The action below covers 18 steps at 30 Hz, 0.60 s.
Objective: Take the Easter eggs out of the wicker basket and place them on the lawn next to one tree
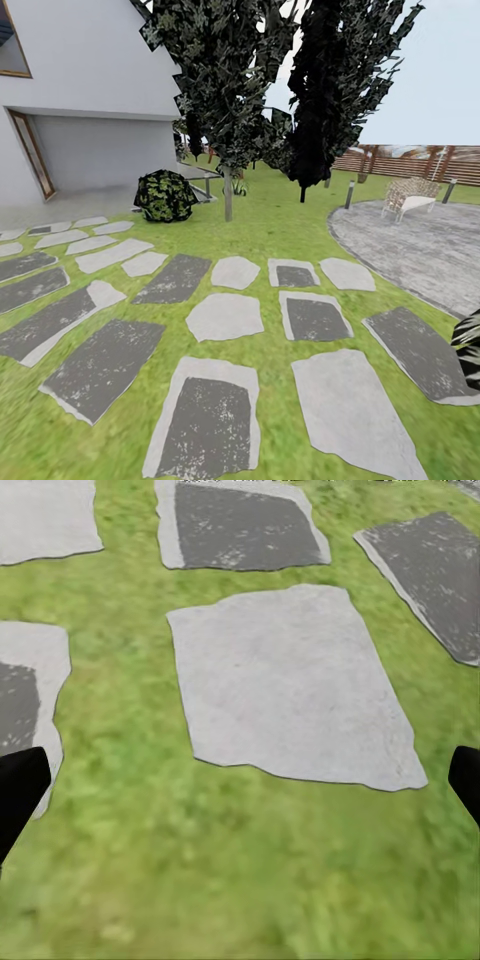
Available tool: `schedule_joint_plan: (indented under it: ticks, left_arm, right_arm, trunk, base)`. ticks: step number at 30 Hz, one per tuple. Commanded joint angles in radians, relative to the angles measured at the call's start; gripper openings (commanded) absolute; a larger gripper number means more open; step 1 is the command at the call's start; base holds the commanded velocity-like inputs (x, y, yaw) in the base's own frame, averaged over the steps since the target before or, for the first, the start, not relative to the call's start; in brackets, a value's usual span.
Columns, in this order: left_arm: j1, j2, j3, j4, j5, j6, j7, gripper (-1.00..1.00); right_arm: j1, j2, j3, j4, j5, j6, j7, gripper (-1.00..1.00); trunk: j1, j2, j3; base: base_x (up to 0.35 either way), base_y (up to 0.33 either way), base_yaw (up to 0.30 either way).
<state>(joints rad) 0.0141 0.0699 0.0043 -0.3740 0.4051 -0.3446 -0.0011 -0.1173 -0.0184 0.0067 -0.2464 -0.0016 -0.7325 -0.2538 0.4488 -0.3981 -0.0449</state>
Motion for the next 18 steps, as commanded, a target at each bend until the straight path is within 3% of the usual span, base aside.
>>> schedule_joint_plan:
  ticks: [1,18]
  left_arm:
    - [0.0,0.0,0.0,-0.002,0.003,-0.001,0.0,1.0]
    - [0.0,0.0,0.0,-0.002,0.003,-0.001,0.0,1.0]
  right_arm:
    - [-0.001,0.0,0.001,0.001,0.0,-0.003,-0.002,1.0]
    - [-0.001,0.0,0.003,0.0,0.0,-0.004,-0.002,1.0]
  trunk:
    - [0.001,-0.002,-0.002]
    - [0.001,-0.002,-0.002]
  base:
    - [0.335,0.001,0.0]
    - [0.335,0.0,-0.008]
